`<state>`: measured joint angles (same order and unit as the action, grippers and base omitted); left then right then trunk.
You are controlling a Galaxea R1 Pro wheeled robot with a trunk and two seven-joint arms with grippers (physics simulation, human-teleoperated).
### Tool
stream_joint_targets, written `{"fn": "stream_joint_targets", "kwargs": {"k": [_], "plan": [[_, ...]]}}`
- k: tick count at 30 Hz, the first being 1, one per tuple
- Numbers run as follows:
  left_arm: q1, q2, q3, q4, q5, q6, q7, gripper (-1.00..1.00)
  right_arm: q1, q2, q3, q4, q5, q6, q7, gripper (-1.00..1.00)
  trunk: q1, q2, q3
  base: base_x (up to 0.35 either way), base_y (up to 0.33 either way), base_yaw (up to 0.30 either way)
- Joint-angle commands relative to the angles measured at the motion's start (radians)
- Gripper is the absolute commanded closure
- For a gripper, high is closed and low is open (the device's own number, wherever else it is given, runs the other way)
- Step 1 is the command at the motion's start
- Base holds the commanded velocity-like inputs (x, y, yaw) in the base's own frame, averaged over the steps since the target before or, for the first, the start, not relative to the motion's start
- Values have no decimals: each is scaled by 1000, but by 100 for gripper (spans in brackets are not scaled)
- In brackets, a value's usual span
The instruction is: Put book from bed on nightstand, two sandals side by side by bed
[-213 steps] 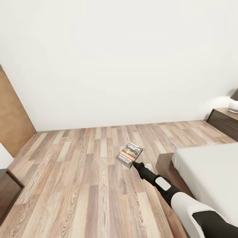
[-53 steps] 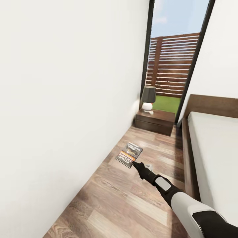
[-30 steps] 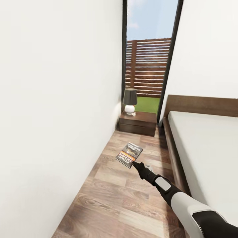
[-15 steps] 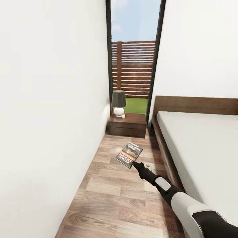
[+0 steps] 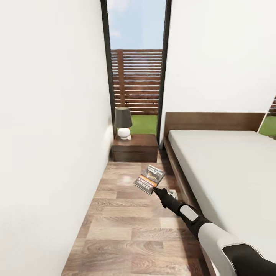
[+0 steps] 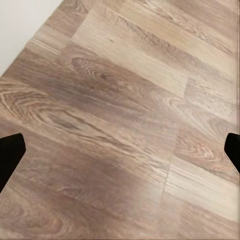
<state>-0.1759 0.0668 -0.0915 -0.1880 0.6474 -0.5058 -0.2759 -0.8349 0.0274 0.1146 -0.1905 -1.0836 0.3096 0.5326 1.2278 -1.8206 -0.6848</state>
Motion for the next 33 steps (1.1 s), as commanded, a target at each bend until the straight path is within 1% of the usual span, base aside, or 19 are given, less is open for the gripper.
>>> {"fn": "stream_joint_targets", "kwargs": {"k": [1,8,12,22,33], "plan": [[0,1,-8,1,11,-3,-3,-100,-1,0,5,0,-13,3,1,100,0,0,0,247,52,-259],[0,1,-8,1,11,-3,-3,-100,-1,0,5,0,-13,3,1,100,0,0,5,247,18,-252],[0,1,-8,1,11,-3,-3,-100,-1,-1,5,0,-14,4,1,100,0,0,6,247,3,-122],[0,1,-8,1,11,-3,-3,-100,-1,-1,5,0,-14,4,1,100,0,0,7,247,11,-23],[0,1,-8,1,11,-3,-3,-100,-1,0,5,0,-13,3,1,100,0,0,7,251,117,1]]}}
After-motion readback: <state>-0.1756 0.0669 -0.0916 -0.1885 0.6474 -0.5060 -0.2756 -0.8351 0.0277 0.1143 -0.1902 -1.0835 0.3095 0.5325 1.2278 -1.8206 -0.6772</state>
